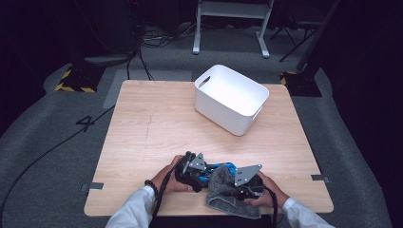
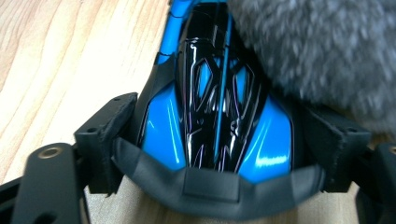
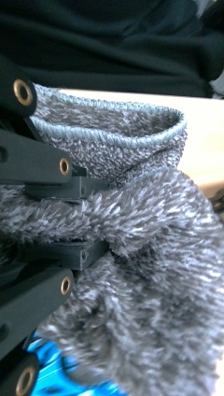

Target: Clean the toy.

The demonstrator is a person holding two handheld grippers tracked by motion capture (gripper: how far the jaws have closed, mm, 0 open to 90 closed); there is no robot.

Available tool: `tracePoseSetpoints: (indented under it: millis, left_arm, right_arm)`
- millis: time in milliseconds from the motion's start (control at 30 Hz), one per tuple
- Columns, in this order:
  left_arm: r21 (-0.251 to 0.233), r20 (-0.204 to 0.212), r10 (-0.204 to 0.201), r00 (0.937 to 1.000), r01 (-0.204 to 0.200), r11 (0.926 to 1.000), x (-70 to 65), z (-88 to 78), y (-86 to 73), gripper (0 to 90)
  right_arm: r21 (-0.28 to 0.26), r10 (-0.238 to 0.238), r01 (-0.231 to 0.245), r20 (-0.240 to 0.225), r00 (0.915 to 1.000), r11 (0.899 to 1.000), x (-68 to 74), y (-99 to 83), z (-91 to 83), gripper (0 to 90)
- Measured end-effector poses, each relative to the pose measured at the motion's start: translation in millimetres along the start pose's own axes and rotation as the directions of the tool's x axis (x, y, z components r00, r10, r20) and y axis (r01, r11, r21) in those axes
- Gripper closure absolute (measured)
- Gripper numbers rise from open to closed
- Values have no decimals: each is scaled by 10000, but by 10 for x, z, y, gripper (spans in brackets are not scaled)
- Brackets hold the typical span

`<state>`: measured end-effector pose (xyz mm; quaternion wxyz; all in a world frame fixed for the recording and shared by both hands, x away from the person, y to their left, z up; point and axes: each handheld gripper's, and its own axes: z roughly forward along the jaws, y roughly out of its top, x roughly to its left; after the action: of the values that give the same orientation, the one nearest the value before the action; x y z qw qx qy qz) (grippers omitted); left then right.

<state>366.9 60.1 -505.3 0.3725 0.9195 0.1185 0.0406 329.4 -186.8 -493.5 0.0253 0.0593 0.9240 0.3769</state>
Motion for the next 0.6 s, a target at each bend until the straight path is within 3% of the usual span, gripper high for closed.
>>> tracePoseSetpoints:
  millis: [200,367,467,600]
  left_arm:
    - [18,36,30,10000,-31,10000,0,-6,1,237]
    - [37,25,20,10000,-20,10000,1,-8,-1,240]
    - [1,61,72,10000,-72,10000,9,-14,-8,240]
    - [23,140,169,9998,-170,9999,26,-32,-24,240]
  right_arm:
    - [69,610,-614,477,9970,9981,-137,-241,-256,753]
    - [117,1001,-1021,1137,9885,9947,-315,-384,-417,750]
    - [28,1545,-1580,1921,9691,9874,-473,-473,-488,751]
    - [-538,2638,-2589,2663,9271,9644,-710,-534,-504,748]
